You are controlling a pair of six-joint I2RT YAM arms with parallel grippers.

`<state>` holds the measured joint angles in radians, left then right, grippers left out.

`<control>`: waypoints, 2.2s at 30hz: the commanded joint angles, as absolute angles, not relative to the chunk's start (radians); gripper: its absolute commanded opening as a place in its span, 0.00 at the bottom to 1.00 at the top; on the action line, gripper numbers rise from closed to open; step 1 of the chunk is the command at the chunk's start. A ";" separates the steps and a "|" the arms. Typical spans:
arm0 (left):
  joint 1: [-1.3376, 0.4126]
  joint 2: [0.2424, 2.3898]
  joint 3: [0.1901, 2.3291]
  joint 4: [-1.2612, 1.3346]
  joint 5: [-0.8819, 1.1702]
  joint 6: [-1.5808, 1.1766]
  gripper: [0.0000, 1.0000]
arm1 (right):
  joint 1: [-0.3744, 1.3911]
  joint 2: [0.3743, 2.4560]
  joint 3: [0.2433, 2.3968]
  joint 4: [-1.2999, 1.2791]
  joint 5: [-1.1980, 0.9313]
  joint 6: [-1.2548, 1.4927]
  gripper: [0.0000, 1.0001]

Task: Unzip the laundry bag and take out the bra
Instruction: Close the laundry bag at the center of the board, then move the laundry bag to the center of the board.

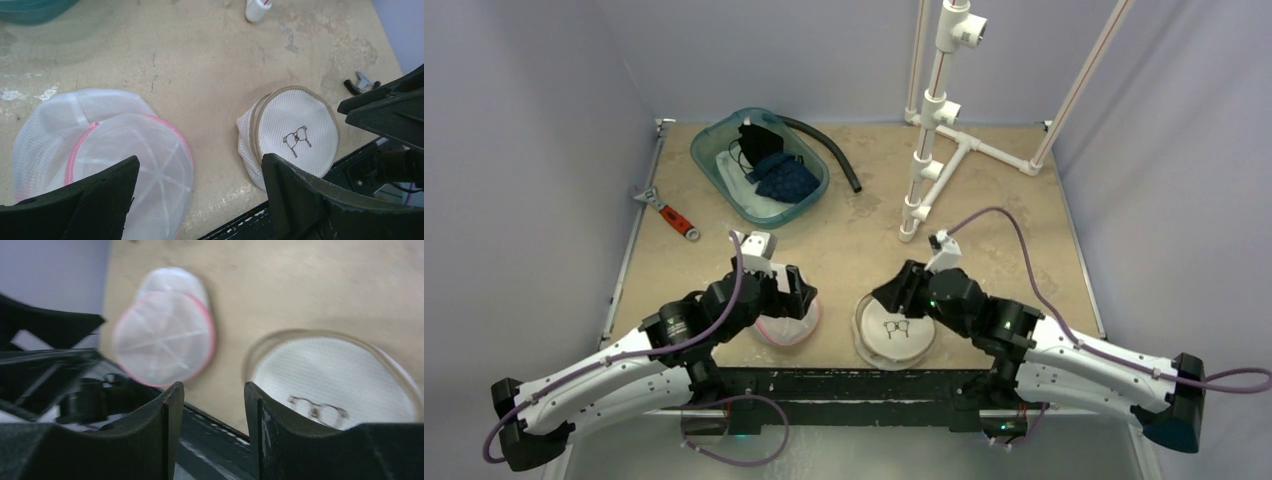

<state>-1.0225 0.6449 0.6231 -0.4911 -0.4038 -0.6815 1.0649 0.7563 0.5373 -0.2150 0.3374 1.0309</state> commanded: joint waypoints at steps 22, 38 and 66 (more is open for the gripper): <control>-1.026 0.562 0.710 -0.607 -0.522 -0.757 0.91 | 1.385 1.454 0.746 -0.173 0.432 1.021 0.40; -1.025 0.589 0.682 -0.595 -0.508 -0.791 0.91 | 1.124 1.258 0.480 -0.189 0.462 1.190 0.41; -1.025 0.607 0.733 -0.750 -0.683 -0.931 0.94 | 0.501 1.271 0.697 0.030 0.346 0.735 0.46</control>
